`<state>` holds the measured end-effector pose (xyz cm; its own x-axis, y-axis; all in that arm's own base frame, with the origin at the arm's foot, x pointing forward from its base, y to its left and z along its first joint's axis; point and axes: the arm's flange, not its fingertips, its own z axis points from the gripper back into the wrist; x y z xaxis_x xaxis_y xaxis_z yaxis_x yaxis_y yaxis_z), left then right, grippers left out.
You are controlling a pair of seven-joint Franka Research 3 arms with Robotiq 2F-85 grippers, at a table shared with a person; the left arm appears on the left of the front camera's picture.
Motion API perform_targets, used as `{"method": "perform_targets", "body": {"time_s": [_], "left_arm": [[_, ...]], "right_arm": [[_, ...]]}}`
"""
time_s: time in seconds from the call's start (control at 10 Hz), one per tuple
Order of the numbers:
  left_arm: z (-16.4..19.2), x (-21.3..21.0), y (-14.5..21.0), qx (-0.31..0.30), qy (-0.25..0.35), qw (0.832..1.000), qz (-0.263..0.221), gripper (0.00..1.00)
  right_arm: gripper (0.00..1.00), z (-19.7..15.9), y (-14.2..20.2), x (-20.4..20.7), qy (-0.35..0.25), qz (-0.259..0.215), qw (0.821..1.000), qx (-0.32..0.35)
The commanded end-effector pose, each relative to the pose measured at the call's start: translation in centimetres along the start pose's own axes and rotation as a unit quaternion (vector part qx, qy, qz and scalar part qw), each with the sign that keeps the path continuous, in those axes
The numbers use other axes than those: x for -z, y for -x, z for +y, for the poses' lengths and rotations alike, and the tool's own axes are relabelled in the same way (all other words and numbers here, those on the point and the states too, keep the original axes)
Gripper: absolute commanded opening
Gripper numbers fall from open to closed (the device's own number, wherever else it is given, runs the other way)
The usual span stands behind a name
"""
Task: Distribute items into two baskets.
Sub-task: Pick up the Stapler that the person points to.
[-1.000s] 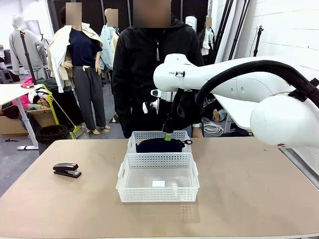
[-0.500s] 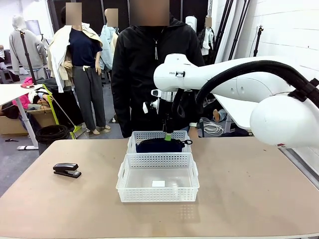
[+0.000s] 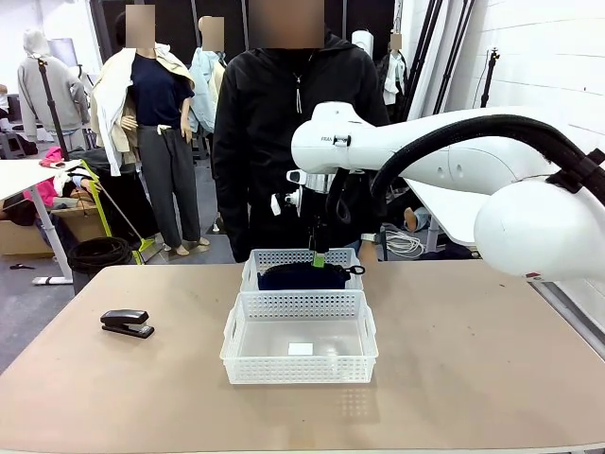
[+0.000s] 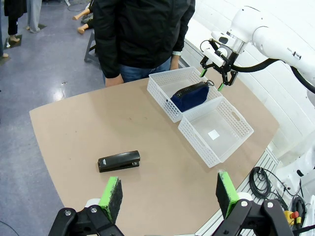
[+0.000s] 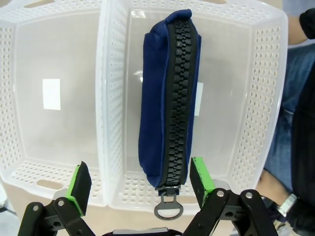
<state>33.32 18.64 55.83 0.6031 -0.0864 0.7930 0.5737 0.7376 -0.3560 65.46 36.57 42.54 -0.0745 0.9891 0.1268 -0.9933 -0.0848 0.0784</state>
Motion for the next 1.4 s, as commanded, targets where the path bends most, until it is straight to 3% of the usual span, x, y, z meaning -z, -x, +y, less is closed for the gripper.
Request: {"method": "perform_targets", "body": {"time_s": [0.0, 0.7, 1.1, 1.3], "left_arm": [[0.1, -0.1, 0.1, 0.007, 0.005, 1.000, -0.009, 1.00], [0.1, -0.1, 0.1, 0.007, 0.005, 1.000, -0.009, 1.00], [0.1, -0.1, 0.1, 0.007, 0.005, 1.000, -0.009, 1.00], [0.1, -0.1, 0.1, 0.007, 0.005, 1.000, -0.009, 1.00]], "right_arm": [[1.00, 1.3, 2.2, -2.0, -0.008, -0.009, 1.000, 0.018], [1.00, 15.4, 16.2, -7.0, -0.008, -0.101, 0.983, 0.151], [1.00, 21.3, 25.6, -11.4, 0.045, -0.142, 0.940, 0.307], [1.00, 23.6, 28.9, -10.5, 0.050, -0.206, 0.920, 0.330]]}}
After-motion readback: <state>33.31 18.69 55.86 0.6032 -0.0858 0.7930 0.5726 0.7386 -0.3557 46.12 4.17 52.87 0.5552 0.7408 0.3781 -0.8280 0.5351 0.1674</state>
